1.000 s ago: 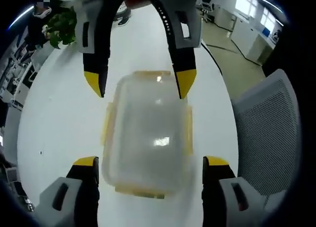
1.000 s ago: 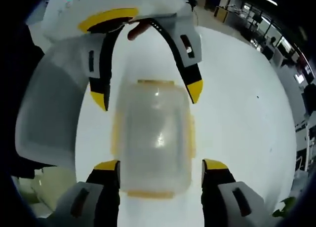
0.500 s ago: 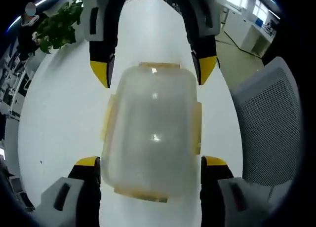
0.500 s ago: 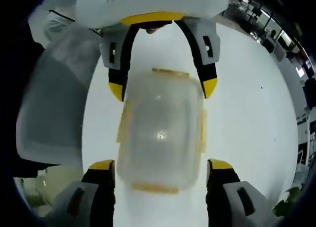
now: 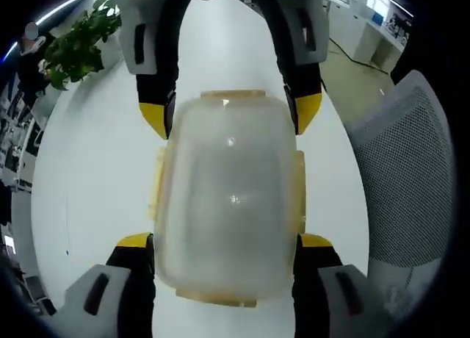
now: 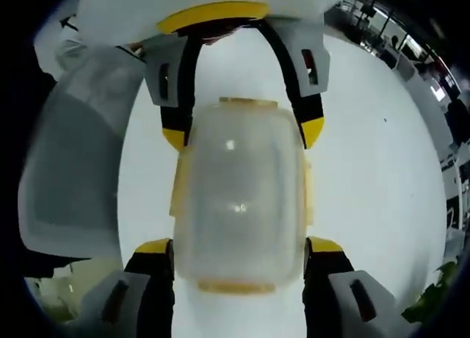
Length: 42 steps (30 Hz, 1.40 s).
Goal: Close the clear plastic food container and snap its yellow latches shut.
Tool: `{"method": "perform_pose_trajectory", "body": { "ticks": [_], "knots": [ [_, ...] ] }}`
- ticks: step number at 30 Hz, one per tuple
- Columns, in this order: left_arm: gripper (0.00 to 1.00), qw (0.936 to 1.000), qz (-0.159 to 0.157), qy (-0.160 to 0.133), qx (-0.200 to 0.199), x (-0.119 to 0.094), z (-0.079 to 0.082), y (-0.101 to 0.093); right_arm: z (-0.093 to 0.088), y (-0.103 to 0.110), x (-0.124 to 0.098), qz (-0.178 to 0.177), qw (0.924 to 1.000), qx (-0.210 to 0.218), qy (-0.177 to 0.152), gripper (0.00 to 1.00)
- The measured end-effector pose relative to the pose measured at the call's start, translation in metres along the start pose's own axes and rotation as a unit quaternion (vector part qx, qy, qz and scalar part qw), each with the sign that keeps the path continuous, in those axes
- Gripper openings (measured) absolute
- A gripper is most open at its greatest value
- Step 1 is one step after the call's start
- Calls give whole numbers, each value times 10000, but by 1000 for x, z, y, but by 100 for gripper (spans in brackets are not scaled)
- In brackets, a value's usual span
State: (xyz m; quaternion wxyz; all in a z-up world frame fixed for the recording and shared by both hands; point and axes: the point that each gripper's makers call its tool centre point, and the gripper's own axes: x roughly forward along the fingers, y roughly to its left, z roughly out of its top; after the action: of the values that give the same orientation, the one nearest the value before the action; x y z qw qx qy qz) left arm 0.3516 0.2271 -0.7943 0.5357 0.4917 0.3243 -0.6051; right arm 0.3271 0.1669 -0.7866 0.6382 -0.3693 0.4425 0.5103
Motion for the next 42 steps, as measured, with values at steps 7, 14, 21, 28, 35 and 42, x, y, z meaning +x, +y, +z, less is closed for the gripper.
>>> {"method": "perform_pose_trajectory", "body": {
  "ticks": [7, 14, 21, 28, 35, 42],
  "knots": [
    [76, 9997, 47, 83, -224, 0, -2, -1, 0, -1, 1, 29, 9997, -221, 38, 71],
    [76, 9981, 146, 95, -583, -2, -4, -6, 4, -1, 2, 141, 9979, -599, 187, 71],
    [76, 9975, 179, 66, -674, -3, -5, -7, 4, -2, 2, 140, 9977, -642, 161, 71],
    [76, 9969, 212, 44, -751, -3, -8, -10, 9, 0, 4, 120, 9978, -659, 21, 71],
    [76, 9951, 301, -83, -933, -7, -16, -16, 17, 3, 7, 118, 9970, -750, -168, 71],
    [76, 9941, 331, -8, -1031, -11, -27, -20, 31, 6, 12, 141, 9961, -833, -272, 71]
  ]
}}
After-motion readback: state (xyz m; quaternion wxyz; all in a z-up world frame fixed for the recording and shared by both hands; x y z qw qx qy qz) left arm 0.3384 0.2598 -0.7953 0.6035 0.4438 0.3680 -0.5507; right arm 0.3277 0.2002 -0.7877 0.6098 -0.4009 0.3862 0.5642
